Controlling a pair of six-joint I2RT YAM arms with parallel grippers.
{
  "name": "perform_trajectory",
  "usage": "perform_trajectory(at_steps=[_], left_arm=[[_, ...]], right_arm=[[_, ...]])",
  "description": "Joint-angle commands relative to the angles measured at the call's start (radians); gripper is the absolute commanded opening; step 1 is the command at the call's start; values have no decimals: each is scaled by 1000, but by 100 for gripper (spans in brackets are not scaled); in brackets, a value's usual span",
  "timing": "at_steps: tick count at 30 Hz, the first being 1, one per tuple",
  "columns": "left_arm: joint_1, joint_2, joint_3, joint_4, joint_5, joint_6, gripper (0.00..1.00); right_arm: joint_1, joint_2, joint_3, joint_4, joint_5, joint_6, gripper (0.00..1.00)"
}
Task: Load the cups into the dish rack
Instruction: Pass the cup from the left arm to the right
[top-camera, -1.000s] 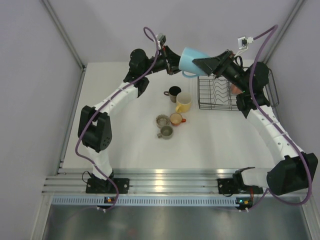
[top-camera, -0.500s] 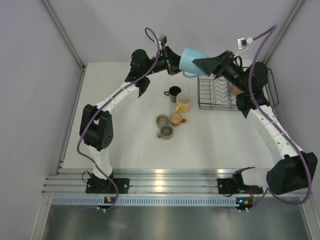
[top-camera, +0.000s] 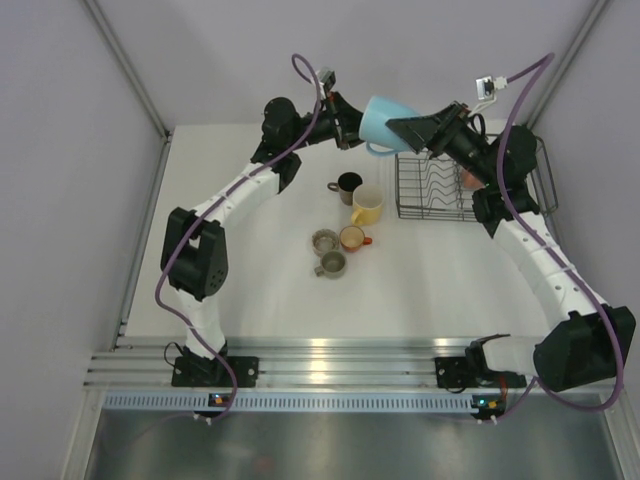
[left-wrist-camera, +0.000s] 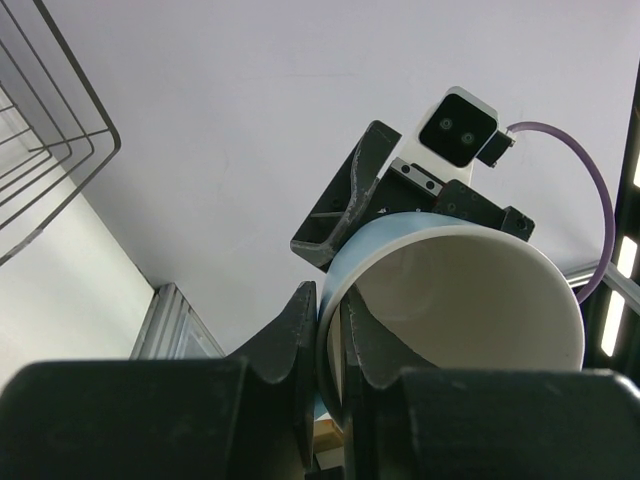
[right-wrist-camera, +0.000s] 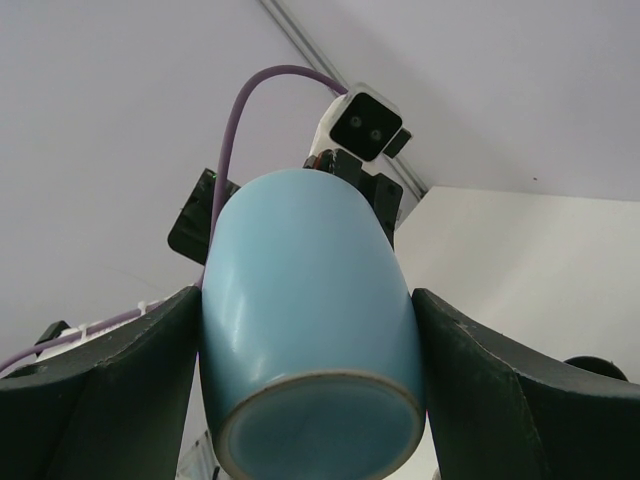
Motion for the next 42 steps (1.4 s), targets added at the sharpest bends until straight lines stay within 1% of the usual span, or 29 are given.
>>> perform_trajectory(at_steps=[1, 5, 10, 12, 14, 20, 24, 32, 36, 42], left_arm=[[-25, -13, 87, 85, -74, -56, 0], [-30, -15, 87, 85, -76, -59, 0], [-35, -16, 87, 85, -76, -59, 0], [-35, -18, 95, 83, -79, -59, 0], [-33, -18, 101, 85, -76, -61, 0], [-36, -27, 106, 85, -76, -66, 0], [-38, -28, 106, 85, -73, -66, 0], [-38, -39, 63, 83, -76, -61, 0], [-38, -42, 52, 83, -77, -61, 0], [-38, -48, 44, 83, -71, -61, 0]], right_arm=[[26, -16, -36, -53, -85, -73, 68], [28, -21, -37, -73, -87, -88, 74], [28, -26, -40, -87, -83, -93, 76], [29, -27, -42, -93, -85, -96, 78], [29, -29, -46, -102, -85, -103, 86], [29, -29, -52, -120, -80, -116, 92], [29, -33, -54, -105, -71, -114, 92], [29, -52, 0, -111, -62, -117, 92], [26, -76, 30, -136, -44, -134, 92], [18, -108, 86, -215, -2, -191, 92]])
